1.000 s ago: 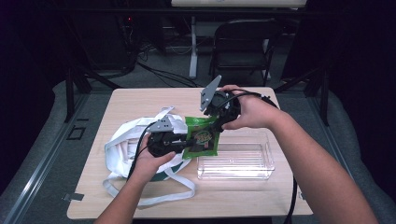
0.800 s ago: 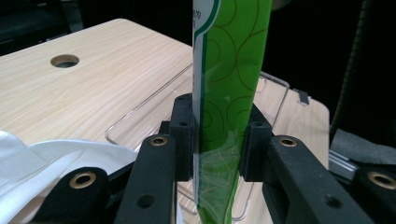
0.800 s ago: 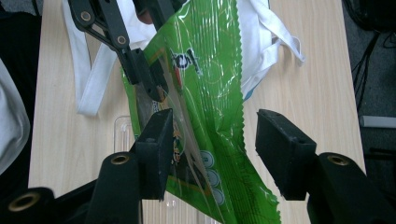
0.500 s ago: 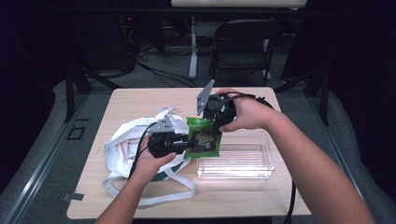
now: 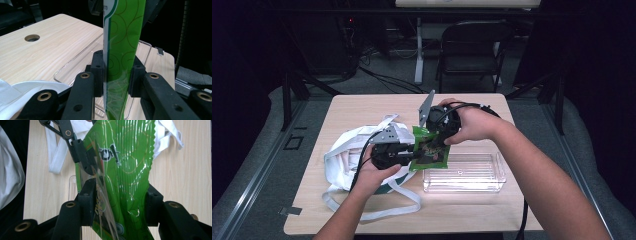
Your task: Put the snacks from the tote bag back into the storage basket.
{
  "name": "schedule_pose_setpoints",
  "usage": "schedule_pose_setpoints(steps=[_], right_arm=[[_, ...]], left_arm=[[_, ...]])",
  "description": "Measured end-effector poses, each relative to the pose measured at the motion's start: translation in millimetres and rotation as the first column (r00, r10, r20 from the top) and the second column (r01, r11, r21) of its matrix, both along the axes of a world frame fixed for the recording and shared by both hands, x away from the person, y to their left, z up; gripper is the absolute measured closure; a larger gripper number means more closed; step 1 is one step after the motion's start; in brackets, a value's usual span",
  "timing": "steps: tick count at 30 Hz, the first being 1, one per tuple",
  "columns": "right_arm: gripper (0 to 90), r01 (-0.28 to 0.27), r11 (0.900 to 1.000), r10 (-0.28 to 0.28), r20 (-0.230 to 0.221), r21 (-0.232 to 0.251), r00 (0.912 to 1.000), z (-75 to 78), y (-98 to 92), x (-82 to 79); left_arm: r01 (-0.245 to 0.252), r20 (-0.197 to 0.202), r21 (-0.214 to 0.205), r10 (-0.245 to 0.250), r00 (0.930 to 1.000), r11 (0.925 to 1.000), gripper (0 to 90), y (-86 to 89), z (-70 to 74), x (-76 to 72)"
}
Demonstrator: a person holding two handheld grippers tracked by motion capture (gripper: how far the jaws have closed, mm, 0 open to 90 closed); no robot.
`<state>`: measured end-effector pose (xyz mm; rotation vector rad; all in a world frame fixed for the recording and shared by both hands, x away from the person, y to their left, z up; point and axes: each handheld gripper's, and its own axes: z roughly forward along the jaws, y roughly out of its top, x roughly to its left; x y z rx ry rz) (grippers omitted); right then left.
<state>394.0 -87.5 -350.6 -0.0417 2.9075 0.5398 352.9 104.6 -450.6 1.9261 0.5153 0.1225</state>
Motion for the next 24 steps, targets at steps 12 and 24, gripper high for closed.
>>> schedule_pose_setpoints(steps=[12,24], right_arm=[[64.2,-0.012,0.9994,0.011,-0.029,-0.033,0.9995,-1.7,0.9,-0.1],[70.8,-0.010,0.9987,0.006,-0.066,-0.051,0.9978,-1.2,-0.4,0.1]], left_arm=[[0.004,0.011,0.005,-0.004,0.9999,1.0000,72.2,-1.9,-0.6,-1.1],[0.007,0.019,0.016,-0.007,0.9998,0.9998,71.1,-3.0,-1.8,-1.8]])
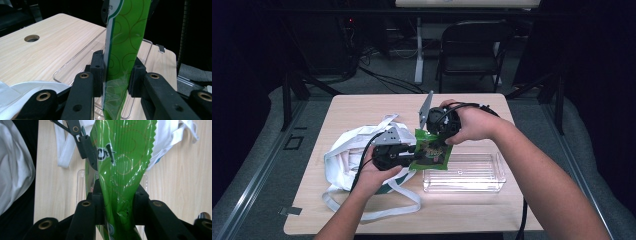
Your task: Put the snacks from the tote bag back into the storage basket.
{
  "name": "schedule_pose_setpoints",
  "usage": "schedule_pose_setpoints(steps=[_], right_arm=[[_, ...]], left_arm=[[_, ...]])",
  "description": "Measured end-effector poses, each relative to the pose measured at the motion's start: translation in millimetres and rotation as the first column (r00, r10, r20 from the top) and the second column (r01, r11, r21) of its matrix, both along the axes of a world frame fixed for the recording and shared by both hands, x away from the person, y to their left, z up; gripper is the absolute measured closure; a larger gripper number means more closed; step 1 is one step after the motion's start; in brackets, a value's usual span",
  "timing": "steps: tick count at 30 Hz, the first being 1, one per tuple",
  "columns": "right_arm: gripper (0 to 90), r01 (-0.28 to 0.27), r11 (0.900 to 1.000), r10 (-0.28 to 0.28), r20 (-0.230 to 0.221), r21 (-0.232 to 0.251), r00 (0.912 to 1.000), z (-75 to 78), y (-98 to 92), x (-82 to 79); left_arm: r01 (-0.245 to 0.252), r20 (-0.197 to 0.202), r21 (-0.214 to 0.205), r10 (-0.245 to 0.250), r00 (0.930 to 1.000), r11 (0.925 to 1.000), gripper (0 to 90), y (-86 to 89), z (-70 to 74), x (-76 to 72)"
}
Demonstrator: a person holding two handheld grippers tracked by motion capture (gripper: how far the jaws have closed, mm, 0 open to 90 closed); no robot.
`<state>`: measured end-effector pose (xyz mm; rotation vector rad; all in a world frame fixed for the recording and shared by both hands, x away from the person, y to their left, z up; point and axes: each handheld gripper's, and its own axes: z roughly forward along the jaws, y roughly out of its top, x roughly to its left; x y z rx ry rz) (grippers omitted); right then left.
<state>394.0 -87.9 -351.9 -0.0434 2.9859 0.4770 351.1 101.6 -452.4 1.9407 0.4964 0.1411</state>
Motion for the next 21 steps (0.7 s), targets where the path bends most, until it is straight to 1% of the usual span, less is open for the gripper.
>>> schedule_pose_setpoints(steps=[3,11,12,15,21], right_arm=[[72.4,0.002,1.0000,-0.002,-0.015,-0.001,0.9999,0.6,-1.2,0.0],[73.8,-0.003,0.9999,0.002,-0.016,-0.010,0.9999,0.0,-1.5,-0.2],[74.1,0.001,0.9999,-0.001,-0.018,-0.011,0.9998,-0.9,-1.3,0.0],[74.1,0.007,0.9995,-0.008,-0.014,-0.030,0.9999,-1.7,-1.9,1.1],[74.0,0.024,0.9988,-0.025,-0.011,-0.043,0.9996,-2.1,-5.4,3.4]], left_arm=[[-0.002,0.002,-0.003,0.002,1.0000,1.0000,70.2,0.0,0.3,-0.1],[-0.011,-0.021,-0.012,0.011,0.9997,0.9999,66.7,0.3,-1.4,1.4],[-0.022,-0.027,-0.014,0.021,0.9994,0.9997,65.7,1.1,-1.9,2.2],[-0.033,-0.037,-0.018,0.033,0.9988,0.9993,63.2,3.5,-1.9,3.1],[-0.041,-0.039,-0.018,0.040,0.9984,0.9990,62.7,5.3,-2.1,3.7]])
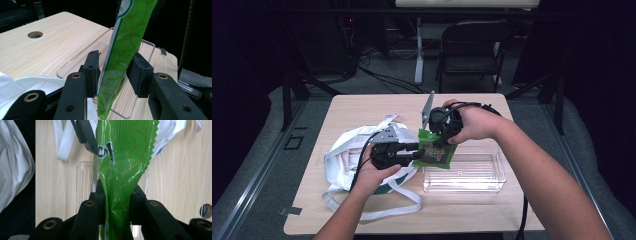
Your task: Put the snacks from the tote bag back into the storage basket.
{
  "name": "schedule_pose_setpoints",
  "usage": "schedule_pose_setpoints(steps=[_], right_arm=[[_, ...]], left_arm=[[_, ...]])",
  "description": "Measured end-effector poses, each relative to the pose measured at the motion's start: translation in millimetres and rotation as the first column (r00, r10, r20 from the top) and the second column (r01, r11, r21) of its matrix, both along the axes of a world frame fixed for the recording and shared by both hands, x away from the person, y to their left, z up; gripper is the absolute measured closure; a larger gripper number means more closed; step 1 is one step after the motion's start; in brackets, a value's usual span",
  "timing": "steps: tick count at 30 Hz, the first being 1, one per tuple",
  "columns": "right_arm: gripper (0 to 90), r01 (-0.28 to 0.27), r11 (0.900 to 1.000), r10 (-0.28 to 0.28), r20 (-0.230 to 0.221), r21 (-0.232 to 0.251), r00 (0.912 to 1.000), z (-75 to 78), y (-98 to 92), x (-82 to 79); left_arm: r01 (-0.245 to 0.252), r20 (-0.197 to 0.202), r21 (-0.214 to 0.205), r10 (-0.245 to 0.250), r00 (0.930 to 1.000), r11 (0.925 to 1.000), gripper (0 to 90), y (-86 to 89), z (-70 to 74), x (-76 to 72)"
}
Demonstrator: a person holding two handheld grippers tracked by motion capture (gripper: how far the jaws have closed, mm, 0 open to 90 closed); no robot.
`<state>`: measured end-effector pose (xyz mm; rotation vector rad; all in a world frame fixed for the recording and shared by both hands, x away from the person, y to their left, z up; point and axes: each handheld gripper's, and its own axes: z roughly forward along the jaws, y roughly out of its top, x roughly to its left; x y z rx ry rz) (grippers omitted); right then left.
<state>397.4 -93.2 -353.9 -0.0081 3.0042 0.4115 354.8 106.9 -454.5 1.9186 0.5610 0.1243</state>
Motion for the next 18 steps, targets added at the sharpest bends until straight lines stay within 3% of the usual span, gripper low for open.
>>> schedule_pose_setpoints(steps=[18], right_arm=[[73.8,0.049,0.9976,-0.048,0.022,-0.048,0.9986,-3.6,-16.4,9.2]], left_arm=[[-0.043,-0.016,-0.007,0.043,0.9990,0.9991,62.3,10.7,0.3,3.6]])
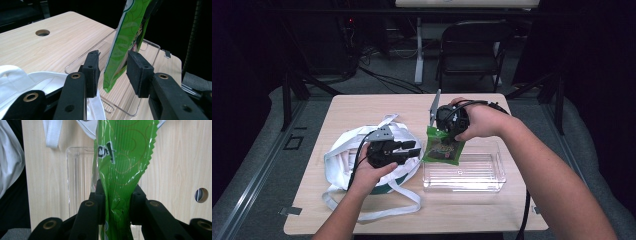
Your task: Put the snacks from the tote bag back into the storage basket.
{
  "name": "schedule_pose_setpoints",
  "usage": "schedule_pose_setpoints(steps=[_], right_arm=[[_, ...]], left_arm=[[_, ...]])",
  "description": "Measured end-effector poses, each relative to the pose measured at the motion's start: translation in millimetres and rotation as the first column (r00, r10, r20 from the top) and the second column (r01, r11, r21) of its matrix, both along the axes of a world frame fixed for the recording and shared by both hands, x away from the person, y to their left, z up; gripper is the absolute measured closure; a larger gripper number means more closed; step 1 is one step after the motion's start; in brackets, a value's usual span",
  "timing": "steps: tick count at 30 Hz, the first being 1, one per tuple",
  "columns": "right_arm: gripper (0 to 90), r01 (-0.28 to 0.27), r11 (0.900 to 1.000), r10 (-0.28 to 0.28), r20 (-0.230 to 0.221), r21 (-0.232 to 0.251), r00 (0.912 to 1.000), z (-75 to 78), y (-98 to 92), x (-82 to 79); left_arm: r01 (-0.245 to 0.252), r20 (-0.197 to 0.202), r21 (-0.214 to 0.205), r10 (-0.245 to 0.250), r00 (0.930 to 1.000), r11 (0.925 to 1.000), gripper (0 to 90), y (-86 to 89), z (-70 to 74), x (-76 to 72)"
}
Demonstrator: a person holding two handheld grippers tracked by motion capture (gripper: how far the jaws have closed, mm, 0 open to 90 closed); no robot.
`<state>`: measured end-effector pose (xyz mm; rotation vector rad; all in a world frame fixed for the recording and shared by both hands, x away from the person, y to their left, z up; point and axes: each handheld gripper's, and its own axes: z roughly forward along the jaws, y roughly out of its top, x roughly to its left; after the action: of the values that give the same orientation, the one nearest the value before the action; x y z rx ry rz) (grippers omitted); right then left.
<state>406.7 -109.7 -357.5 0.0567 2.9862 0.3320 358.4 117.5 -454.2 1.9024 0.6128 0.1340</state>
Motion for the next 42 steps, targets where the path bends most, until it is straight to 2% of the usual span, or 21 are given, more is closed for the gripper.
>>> schedule_pose_setpoints(steps=[4,12,16,22,42], right_arm=[[73.7,0.005,0.9999,-0.005,0.003,-0.010,1.0000,-2.9,-0.5,3.3],[73.7,0.016,0.9996,-0.016,0.010,-0.024,0.9998,-6.2,-0.9,7.7],[73.7,0.024,0.9991,-0.023,0.013,-0.037,0.9996,-8.1,-2.2,12.1],[73.6,0.036,0.9982,-0.035,0.025,-0.049,0.9991,-10.4,-5.1,16.4],[73.5,0.060,0.9955,-0.057,0.042,-0.073,0.9975,-28.3,-12.8,32.5]], left_arm=[[-0.024,-0.005,0.012,0.024,0.9997,0.9997,62.3,4.5,1.0,0.9],[-0.045,-0.004,0.008,0.045,0.9990,0.9990,62.3,9.8,2.1,1.9],[-0.078,0.007,0.033,0.078,0.9969,0.9964,61.8,12.9,2.4,3.1],[-0.115,0.007,0.048,0.115,0.9934,0.9922,61.9,18.0,1.5,5.0],[-0.147,0.004,0.034,0.147,0.9891,0.9886,61.9,28.1,2.7,7.7]])
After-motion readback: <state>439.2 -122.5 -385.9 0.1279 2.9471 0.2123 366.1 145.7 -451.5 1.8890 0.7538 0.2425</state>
